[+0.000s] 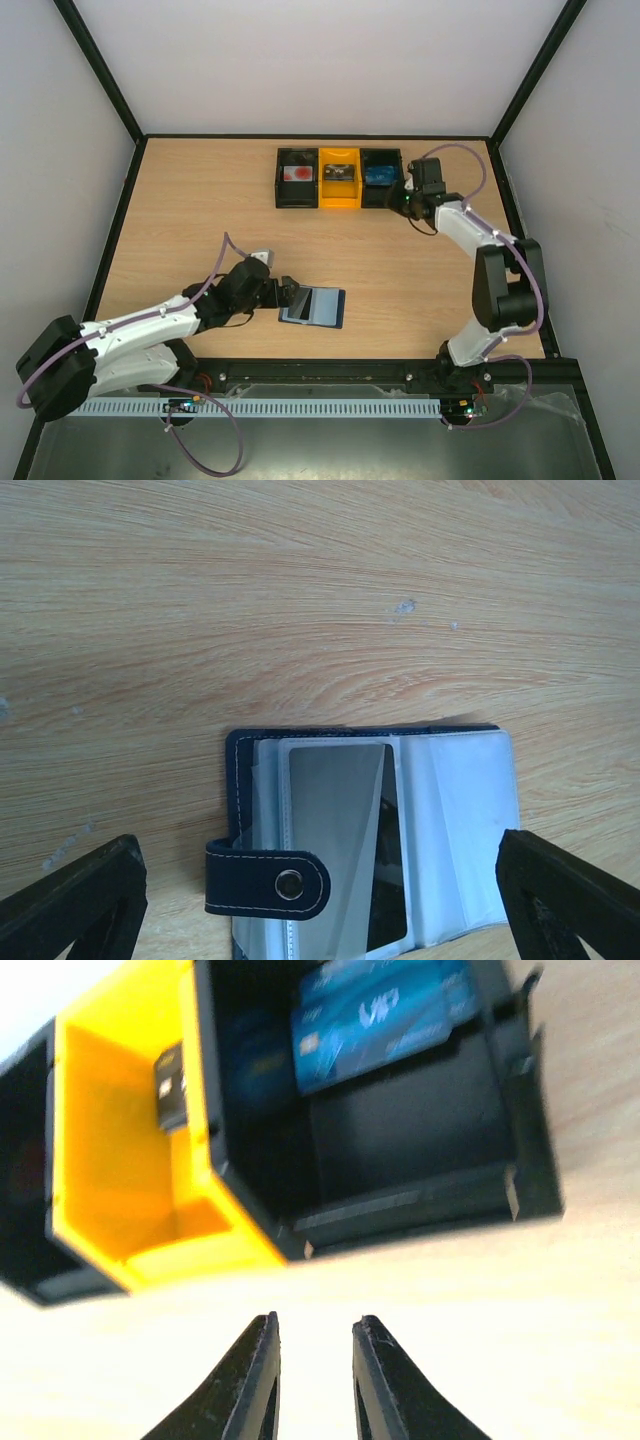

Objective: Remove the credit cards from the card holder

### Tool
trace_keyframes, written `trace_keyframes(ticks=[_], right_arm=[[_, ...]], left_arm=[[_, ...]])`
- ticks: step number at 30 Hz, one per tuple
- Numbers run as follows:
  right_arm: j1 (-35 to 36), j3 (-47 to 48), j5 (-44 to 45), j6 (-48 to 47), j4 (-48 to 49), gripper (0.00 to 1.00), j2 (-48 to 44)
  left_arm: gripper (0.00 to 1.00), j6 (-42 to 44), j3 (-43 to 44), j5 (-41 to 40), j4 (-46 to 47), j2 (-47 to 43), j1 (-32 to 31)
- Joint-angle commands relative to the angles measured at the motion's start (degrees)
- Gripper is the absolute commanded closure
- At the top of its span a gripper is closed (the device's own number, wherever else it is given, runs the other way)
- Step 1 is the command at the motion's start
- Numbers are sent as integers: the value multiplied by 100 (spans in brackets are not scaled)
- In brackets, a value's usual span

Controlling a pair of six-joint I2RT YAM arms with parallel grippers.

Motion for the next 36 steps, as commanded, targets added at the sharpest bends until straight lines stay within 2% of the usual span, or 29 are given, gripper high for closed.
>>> trace_keyframes(ticks=[1,13,26,36], right_arm=[[343,-691,-100,219,134,78,-750],[1513,-2773,-48,1094,779,75,-2711],[3047,-3805,239,1963,1574,75,-3215],[4134,-4183,604,2523,2255,74,-3180]], left_arm=[[5,79,176,-197,-189,90,41],[17,-44,24,-143,240,514,64],[29,-210,-66,116,763,1280,65],[56,-559,-284,689,1290,1454,-31]])
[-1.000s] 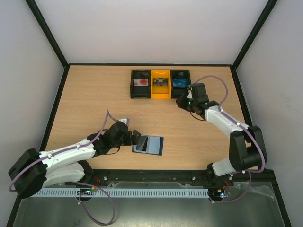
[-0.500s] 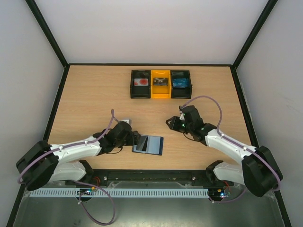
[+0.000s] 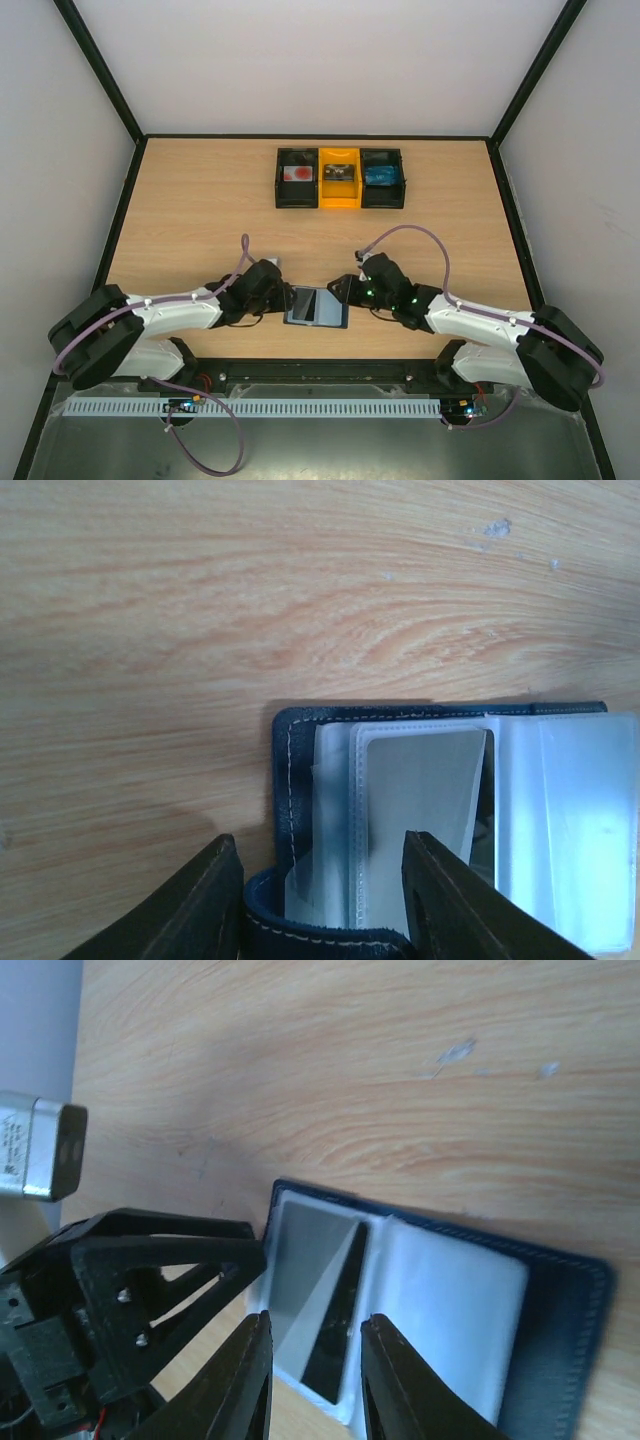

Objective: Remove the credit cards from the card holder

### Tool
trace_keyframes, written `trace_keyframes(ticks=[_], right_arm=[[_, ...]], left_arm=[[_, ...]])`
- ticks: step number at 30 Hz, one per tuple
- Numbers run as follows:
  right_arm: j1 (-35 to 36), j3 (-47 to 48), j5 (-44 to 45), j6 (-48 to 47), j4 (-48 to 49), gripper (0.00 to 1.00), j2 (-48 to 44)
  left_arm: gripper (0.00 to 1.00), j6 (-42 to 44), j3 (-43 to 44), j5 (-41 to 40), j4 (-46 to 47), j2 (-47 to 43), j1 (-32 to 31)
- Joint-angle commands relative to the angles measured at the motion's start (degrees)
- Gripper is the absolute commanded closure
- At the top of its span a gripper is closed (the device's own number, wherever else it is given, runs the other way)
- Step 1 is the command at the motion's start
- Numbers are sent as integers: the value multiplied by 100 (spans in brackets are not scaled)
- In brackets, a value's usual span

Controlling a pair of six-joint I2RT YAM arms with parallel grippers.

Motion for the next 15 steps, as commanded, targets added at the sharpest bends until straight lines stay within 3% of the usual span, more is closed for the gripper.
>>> trace_keyframes(ticks=[1,9,15], right_arm=[[393,-151,365,366,570,74,-36],[923,-154,426,529,1028,74,633],[1037,-287,556,545,1210,75,817]], left_arm=[[58,-286,-250,405,486,-41,-63],[63,-585,-354,291,276,-359,-97],[53,-691,-213,174,-95,-809,-102]])
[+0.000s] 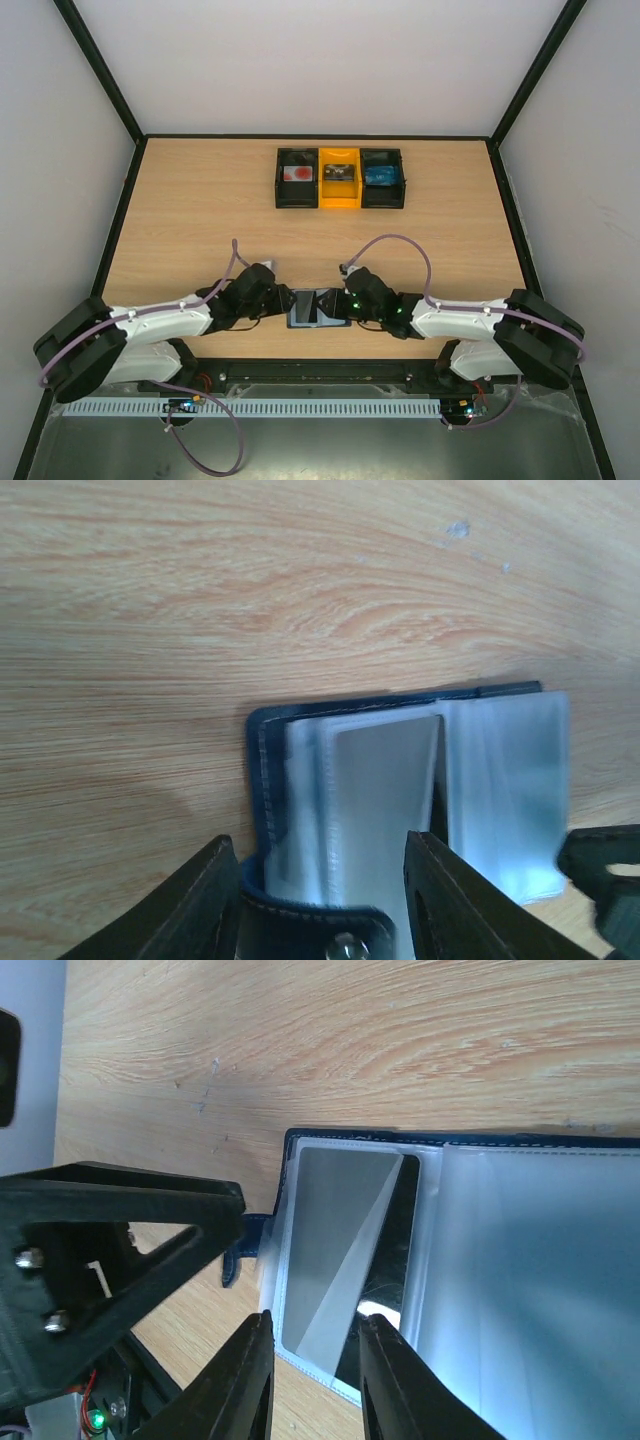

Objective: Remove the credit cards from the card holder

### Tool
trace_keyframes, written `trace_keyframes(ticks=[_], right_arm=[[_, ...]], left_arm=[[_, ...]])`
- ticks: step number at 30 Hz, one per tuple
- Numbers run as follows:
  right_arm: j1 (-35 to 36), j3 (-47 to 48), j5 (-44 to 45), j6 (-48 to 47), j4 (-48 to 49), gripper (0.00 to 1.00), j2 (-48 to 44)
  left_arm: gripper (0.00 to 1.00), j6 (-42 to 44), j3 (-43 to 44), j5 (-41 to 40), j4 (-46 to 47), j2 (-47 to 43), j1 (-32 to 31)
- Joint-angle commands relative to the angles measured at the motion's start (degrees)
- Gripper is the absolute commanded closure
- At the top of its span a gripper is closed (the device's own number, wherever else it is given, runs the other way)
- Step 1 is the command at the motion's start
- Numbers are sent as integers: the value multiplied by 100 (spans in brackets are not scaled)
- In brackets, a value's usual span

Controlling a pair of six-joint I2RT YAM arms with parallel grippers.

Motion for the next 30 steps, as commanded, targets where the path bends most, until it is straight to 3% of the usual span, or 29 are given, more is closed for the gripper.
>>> trace_keyframes(ticks=[1,6,10,17,24,30], right_arm=[[65,-230,265,102,445,76,86],[66,-379,203,139,690,77,252],[70,-441,77,174,921,79,416],[76,-504,8,173,1115,80,718],[74,-604,103,195,1141,80,735],[82,-605,166,201,1087,81,649]], left_arm=[[53,-157,129,-67,-253,-388,-29],[45,-154,247,235,-87,-535,-45],[46,-50,329,468,184,-413,-73],[63,51,336,707,632,82,-73],[87,203,300,503,597,416,-66],[97,263,280,409,558,675,-71]])
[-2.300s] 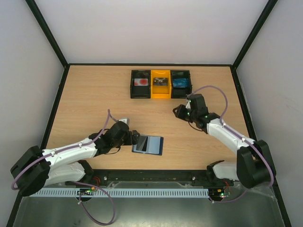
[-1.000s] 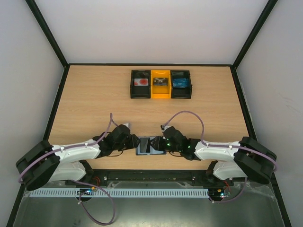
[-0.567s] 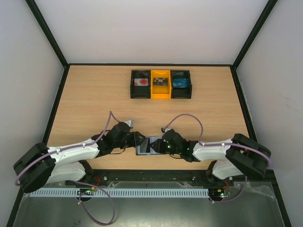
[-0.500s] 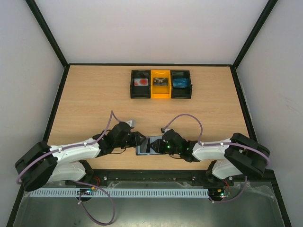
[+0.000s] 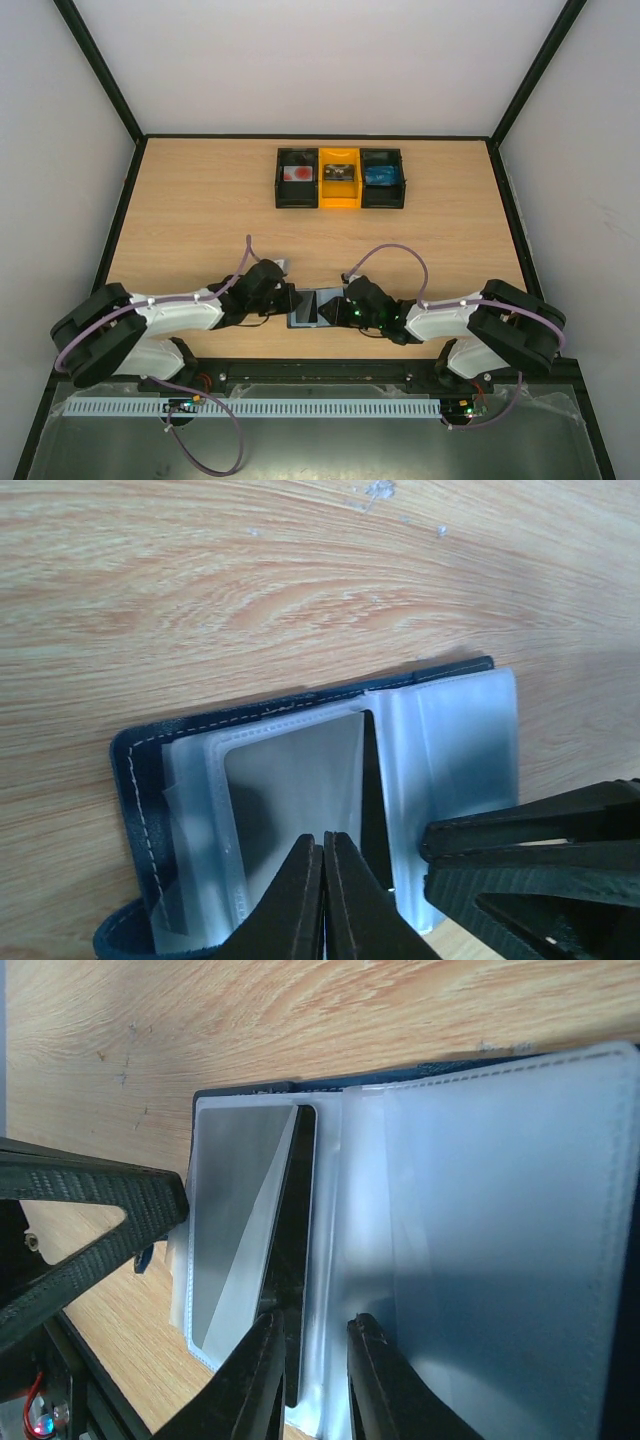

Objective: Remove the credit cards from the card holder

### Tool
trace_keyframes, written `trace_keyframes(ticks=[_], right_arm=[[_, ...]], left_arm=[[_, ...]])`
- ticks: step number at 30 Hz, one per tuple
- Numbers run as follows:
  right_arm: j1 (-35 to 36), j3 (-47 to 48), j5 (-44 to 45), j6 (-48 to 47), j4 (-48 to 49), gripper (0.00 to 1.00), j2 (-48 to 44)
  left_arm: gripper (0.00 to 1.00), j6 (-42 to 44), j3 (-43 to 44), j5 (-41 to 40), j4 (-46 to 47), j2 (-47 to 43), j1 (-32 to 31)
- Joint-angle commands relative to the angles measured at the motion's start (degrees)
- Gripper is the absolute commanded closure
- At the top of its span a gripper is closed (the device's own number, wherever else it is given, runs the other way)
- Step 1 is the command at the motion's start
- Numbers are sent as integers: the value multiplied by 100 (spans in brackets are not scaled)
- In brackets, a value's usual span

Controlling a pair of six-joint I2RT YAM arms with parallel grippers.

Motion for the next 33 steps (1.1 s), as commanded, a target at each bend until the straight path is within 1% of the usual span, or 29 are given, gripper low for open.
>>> trace_keyframes(ticks=[1,19,33], right_arm=[[45,-70,183,35,35,81,-72],[41,-13,193,41,72,82,-5],[41,155,-79,161,356,83,114]], left_arm=[[97,108,20,-118,2,186,-16],[97,91,-79,-294,-306,174,-23],[97,66,-78,-269,-300,311,-25]])
